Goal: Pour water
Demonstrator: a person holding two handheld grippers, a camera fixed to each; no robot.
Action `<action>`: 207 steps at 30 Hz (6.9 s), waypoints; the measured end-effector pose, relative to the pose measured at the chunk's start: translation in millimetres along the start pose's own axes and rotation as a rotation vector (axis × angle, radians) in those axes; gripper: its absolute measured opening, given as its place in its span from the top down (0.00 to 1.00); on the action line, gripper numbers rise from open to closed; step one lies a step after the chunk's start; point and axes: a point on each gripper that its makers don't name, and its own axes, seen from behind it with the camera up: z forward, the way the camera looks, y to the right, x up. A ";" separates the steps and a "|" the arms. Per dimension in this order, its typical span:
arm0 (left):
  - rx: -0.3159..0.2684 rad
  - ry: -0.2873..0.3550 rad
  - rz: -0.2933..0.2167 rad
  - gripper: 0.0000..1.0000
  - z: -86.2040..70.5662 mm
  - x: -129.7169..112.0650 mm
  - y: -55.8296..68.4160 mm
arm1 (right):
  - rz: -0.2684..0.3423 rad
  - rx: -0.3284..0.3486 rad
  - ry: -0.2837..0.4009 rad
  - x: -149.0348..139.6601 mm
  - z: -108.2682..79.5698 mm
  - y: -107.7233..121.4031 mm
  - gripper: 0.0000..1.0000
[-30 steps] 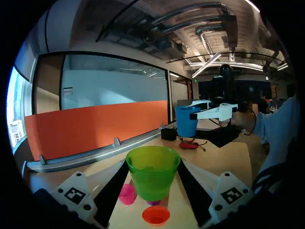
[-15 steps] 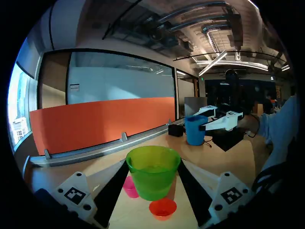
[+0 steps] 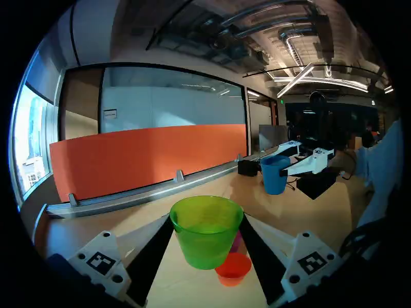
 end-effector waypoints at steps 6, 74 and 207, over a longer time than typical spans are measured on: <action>0.017 -0.031 -0.001 0.13 -2.5 -17.0 -6.2 | 0.000 0.015 -0.043 -21.1 4.3 -3.0 0.08; -0.009 -0.397 -0.057 0.11 -5.4 -179.4 -4.2 | 0.014 0.089 -0.301 -141.2 18.6 -15.1 0.07; 0.496 -0.078 -0.005 0.02 -108.5 -96.1 -74.1 | 0.090 -0.640 0.017 -111.8 -119.5 49.2 0.00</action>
